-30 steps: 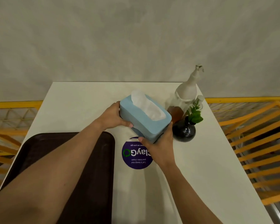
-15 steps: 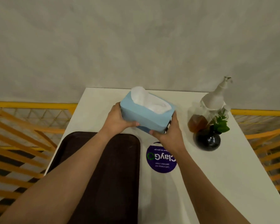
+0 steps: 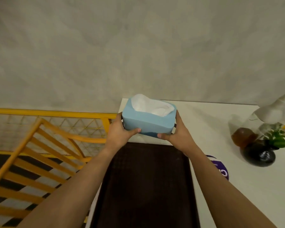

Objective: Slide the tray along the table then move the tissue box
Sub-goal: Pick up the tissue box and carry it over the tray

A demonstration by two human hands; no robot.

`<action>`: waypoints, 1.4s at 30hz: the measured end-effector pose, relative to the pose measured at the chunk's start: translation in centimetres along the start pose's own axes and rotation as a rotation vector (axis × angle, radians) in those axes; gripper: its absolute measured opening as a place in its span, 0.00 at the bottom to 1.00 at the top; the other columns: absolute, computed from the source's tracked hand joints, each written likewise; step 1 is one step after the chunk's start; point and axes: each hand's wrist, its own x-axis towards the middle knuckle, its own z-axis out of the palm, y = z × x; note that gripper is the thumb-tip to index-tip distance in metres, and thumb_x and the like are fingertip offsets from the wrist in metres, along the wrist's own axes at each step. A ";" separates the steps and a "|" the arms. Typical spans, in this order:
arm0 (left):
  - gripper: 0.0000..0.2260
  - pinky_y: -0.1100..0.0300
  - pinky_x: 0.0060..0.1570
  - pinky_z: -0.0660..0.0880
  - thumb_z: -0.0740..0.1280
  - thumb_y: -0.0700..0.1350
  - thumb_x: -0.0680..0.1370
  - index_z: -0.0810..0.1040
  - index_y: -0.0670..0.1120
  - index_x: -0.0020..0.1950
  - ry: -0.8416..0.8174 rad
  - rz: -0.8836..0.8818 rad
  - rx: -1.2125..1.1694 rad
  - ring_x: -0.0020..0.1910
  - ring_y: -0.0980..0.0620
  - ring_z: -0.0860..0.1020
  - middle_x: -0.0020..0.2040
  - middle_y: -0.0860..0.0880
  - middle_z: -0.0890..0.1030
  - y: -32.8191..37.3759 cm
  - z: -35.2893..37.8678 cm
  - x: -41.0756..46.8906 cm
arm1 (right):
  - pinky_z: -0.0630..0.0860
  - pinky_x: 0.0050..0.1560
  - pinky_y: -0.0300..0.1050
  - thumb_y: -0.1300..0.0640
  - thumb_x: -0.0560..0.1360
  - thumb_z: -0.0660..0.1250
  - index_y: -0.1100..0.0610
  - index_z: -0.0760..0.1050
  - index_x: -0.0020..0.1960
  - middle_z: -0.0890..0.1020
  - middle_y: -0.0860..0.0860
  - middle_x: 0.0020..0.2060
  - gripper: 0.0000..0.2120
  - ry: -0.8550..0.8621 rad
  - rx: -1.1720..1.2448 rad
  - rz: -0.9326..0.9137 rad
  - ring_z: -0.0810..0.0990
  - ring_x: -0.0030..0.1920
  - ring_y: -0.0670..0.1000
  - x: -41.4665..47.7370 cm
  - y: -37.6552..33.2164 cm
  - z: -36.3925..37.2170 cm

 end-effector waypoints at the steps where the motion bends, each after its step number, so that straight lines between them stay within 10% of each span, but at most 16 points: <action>1: 0.38 0.57 0.50 0.79 0.84 0.54 0.64 0.72 0.47 0.69 -0.002 0.002 0.000 0.59 0.49 0.80 0.61 0.52 0.80 -0.6 -0.6 0.3 | 0.77 0.60 0.36 0.55 0.66 0.84 0.22 0.58 0.69 0.72 0.24 0.64 0.49 0.019 0.000 -0.004 0.73 0.65 0.34 0.3 -0.1 0.9; 5: 0.36 0.60 0.48 0.77 0.83 0.52 0.66 0.71 0.49 0.69 -0.016 0.017 -0.026 0.59 0.51 0.78 0.59 0.56 0.78 -2.6 -2.4 1.7 | 0.75 0.70 0.54 0.57 0.65 0.84 0.31 0.59 0.73 0.72 0.40 0.69 0.50 0.038 0.000 0.024 0.72 0.70 0.48 1.9 -0.8 3.6; 12: 0.31 0.68 0.43 0.76 0.81 0.50 0.68 0.74 0.51 0.69 -0.046 0.063 -0.063 0.54 0.58 0.79 0.56 0.58 0.81 -4.5 -3.2 5.0 | 0.71 0.53 0.22 0.55 0.64 0.86 0.24 0.56 0.71 0.71 0.17 0.59 0.53 0.025 -0.032 0.040 0.71 0.60 0.23 5.6 -0.6 5.6; 19: 0.31 0.76 0.40 0.73 0.80 0.48 0.70 0.73 0.48 0.71 -0.070 0.086 -0.032 0.54 0.55 0.77 0.57 0.56 0.78 -6.6 -2.2 9.3 | 0.77 0.67 0.51 0.56 0.65 0.86 0.41 0.57 0.80 0.74 0.41 0.70 0.55 0.006 -0.046 0.076 0.75 0.67 0.43 10.1 0.5 5.8; 25: 0.31 0.71 0.42 0.72 0.79 0.50 0.71 0.73 0.48 0.71 -0.093 0.031 -0.059 0.56 0.53 0.78 0.59 0.56 0.78 -8.4 -0.4 12.9 | 0.75 0.56 0.30 0.53 0.66 0.85 0.34 0.57 0.78 0.74 0.23 0.62 0.52 -0.058 -0.079 0.060 0.73 0.61 0.27 14.8 2.4 5.3; 30: 0.30 0.55 0.52 0.79 0.79 0.49 0.72 0.73 0.48 0.71 -0.086 0.035 -0.057 0.58 0.48 0.80 0.62 0.51 0.80 -9.3 0.6 14.9 | 0.76 0.67 0.43 0.56 0.68 0.84 0.43 0.56 0.81 0.73 0.39 0.72 0.53 -0.064 -0.055 0.039 0.73 0.69 0.41 17.0 3.6 5.8; 42: 0.34 0.49 0.58 0.79 0.78 0.52 0.72 0.70 0.45 0.74 -0.109 -0.021 -0.014 0.60 0.45 0.80 0.67 0.45 0.79 -10.4 1.0 16.9 | 0.76 0.67 0.43 0.57 0.69 0.83 0.41 0.57 0.79 0.73 0.37 0.69 0.49 -0.116 -0.037 0.041 0.73 0.65 0.32 19.9 5.2 6.3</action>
